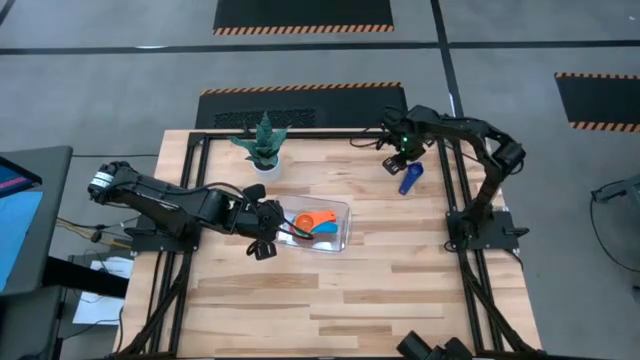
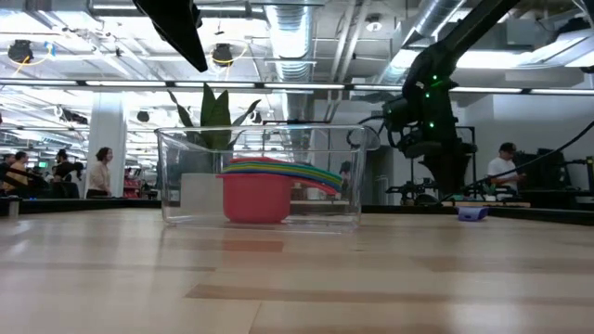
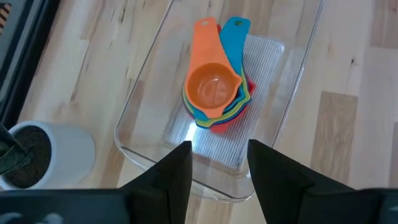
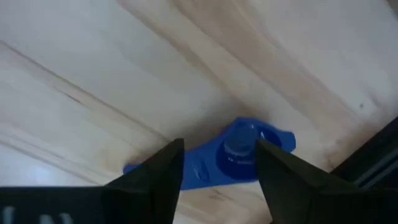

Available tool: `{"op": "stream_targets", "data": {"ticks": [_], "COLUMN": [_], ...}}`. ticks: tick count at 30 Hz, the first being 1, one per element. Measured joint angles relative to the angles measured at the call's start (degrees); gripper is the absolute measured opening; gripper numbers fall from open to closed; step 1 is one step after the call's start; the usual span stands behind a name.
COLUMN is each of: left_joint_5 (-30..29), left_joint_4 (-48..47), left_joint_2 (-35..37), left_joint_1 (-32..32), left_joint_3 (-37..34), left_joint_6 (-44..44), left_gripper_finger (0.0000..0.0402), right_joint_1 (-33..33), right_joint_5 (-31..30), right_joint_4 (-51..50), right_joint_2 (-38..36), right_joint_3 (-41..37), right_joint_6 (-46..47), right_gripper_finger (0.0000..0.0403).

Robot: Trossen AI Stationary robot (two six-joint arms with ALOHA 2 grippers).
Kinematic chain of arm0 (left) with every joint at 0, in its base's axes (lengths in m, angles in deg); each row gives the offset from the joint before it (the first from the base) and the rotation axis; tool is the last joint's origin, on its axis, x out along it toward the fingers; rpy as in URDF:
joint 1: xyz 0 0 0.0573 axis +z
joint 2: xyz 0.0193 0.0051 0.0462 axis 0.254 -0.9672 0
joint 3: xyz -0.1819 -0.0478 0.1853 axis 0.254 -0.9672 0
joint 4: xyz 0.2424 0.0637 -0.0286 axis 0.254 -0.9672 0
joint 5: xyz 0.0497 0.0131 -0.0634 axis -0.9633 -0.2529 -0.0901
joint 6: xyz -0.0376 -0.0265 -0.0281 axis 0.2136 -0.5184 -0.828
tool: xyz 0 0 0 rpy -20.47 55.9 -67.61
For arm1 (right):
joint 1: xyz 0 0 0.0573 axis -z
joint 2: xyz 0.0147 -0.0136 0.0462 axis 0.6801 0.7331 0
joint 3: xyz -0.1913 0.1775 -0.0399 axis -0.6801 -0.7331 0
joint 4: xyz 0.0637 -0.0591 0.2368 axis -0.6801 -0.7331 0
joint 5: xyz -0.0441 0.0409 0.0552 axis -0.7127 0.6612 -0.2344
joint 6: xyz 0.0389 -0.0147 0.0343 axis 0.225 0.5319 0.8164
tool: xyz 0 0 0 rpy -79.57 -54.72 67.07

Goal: Nest measuring cups in basket
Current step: Stack the dark blue measuring cup into the orange measuring cup

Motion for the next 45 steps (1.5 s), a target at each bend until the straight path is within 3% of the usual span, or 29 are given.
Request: {"op": "stream_targets", "data": {"ticks": [10,29,34,42,45], "left_joint_5": [-2.6,-2.6,-2.5,-2.5,-2.5], "left_joint_4": [0.0,-0.1,-0.1,-0.1,-0.1], "left_joint_2": [0.0,0.0,0.0,0.0,0.0], "left_joint_1": [0.0,0.0,0.0,0.0,0.0], "left_joint_3": [0.0,0.0,0.0,0.0,0.0], "left_joint_6": [2.9,3.8,5.3,4.7,4.2], "left_gripper_finger": [0.0143,0.0143,0.0143,0.0144,0.0144], "right_joint_1": [1.1,2.5,1.4,-1.8,-3.8], "right_joint_5": [2.1,5.0,4.8,4.4,4.0], "right_joint_4": [-3.0,-2.8,-2.6,-2.6,-2.6], "right_joint_2": [0.4,13.5,12.9,12.0,11.9], "right_joint_3": [0.0,0.6,0.9,1.7,1.7], "right_joint_6": [8.8,12.2,12.1,10.2,6.7], "right_gripper_finger": [0.0231,0.0209,0.0168,0.0033,0.0015]}}
